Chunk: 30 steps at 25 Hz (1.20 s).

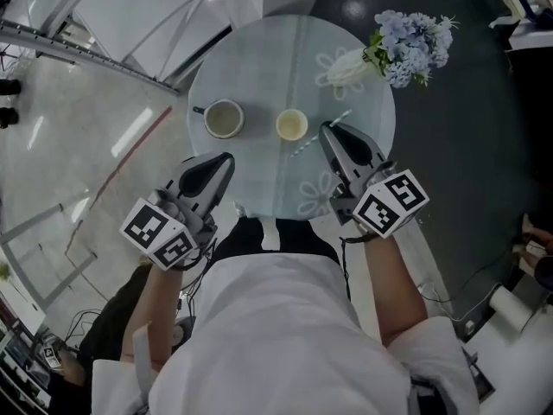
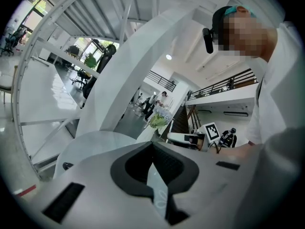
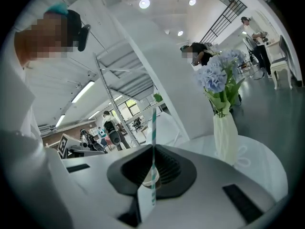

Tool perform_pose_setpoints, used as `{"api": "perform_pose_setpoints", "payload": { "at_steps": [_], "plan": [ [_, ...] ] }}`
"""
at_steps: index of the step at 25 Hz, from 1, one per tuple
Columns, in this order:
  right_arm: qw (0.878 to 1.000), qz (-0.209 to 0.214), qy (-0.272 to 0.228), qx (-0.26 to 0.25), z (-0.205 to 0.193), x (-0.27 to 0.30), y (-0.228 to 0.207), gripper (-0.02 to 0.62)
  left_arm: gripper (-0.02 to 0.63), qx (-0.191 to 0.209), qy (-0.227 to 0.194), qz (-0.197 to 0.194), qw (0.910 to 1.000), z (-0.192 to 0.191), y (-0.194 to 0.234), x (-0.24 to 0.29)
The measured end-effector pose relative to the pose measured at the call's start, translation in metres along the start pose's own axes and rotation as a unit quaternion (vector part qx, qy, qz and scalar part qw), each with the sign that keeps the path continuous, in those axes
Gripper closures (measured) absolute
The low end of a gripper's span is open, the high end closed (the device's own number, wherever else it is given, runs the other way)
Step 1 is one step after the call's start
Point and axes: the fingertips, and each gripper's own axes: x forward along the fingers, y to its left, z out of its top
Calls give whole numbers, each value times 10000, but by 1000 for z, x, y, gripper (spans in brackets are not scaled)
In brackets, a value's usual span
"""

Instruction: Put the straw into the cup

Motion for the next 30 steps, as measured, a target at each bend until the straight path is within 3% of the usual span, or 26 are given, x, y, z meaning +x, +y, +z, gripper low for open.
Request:
{"api": "perform_pose_setpoints", "payload": {
  "at_steps": [11,30],
  "plan": [
    [9993,247,270,-78,-7,39,-26,563,584,-281,83,246,9993,-18,16,14],
    [9987,263,443,-36,-30,74,-58,563,584,-533,190,427,9975,-43,40,21]
  ]
}}
